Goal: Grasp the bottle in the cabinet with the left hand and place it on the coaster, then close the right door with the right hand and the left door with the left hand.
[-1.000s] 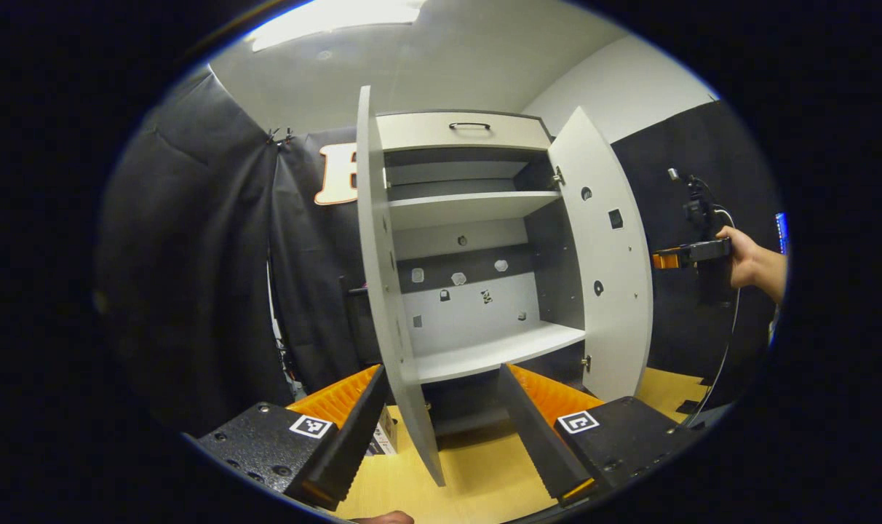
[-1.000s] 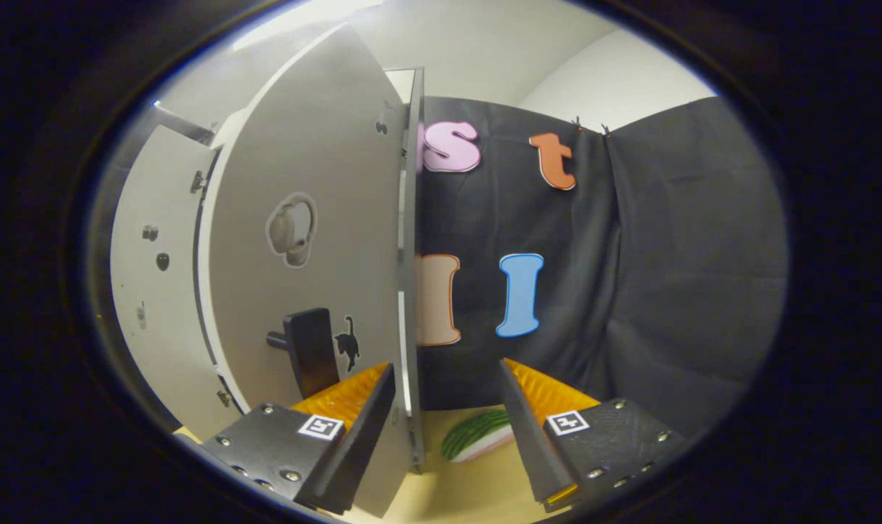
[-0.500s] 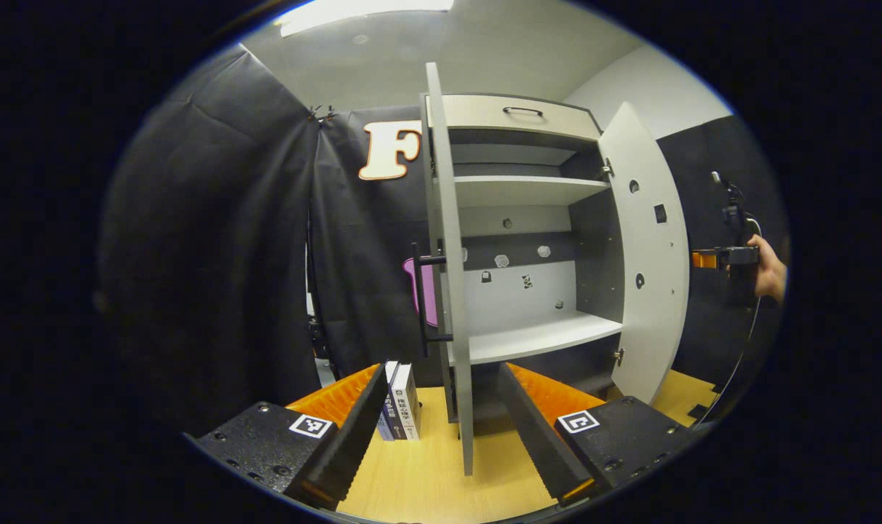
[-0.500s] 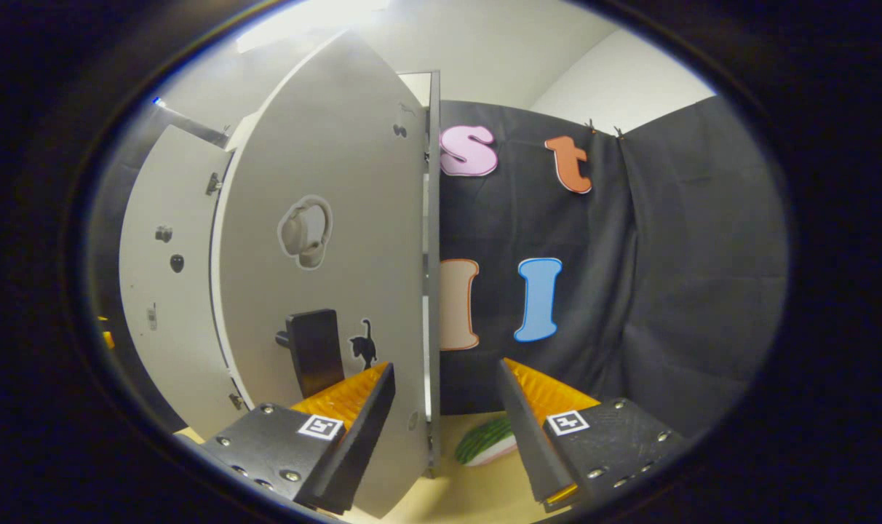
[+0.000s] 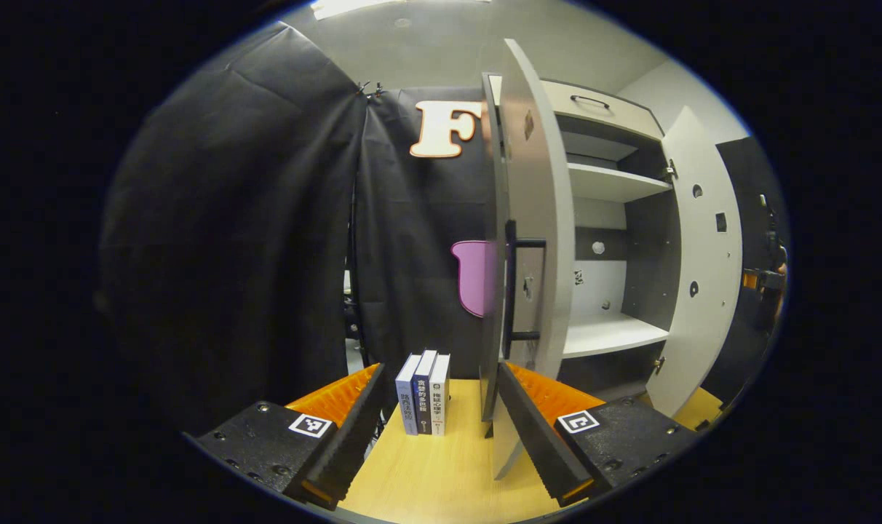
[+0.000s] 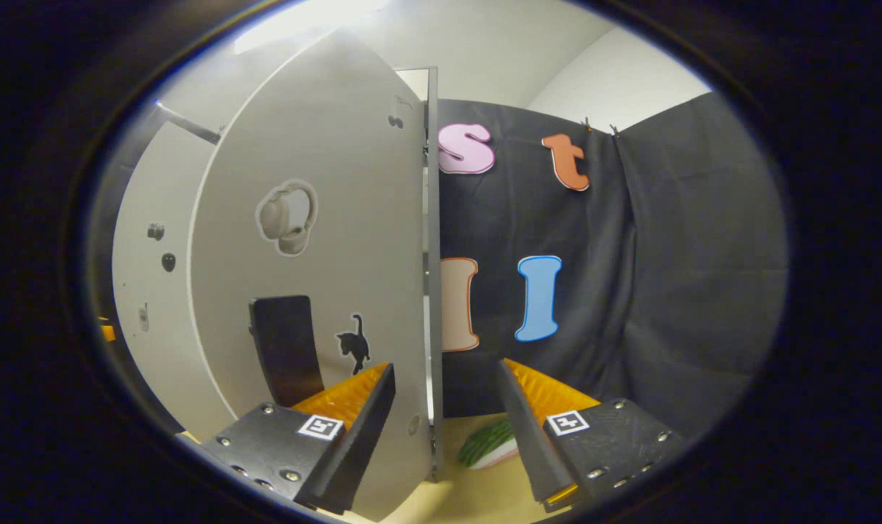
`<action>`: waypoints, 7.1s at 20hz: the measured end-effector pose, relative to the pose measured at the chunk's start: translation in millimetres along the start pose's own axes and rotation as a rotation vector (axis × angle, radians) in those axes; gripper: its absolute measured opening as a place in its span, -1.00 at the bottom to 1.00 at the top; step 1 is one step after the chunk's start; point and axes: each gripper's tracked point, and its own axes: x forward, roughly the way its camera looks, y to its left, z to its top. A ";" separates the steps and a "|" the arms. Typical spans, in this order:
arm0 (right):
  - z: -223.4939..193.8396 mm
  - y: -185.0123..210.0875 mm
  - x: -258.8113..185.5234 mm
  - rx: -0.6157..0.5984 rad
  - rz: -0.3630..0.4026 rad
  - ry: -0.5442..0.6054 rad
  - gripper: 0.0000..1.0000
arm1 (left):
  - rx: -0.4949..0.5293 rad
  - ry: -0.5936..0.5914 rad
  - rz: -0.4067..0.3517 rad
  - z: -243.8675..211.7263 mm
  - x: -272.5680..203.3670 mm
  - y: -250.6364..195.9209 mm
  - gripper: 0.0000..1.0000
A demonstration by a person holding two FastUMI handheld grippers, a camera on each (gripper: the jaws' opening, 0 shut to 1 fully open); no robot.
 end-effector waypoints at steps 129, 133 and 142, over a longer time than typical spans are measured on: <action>22.1 122.8 -243.9 -0.012 0.028 -0.106 0.91 | -0.013 -0.118 -0.371 52.1 -51.4 -201.6 0.92; 24.7 102.3 -241.8 -0.068 -0.031 -0.131 0.91 | 0.057 -0.131 -0.373 43.5 -43.1 -201.5 0.92; 8.8 68.9 -229.8 -0.103 -0.100 -0.063 0.85 | 0.038 -0.125 -0.424 26.0 -37.3 -215.7 0.93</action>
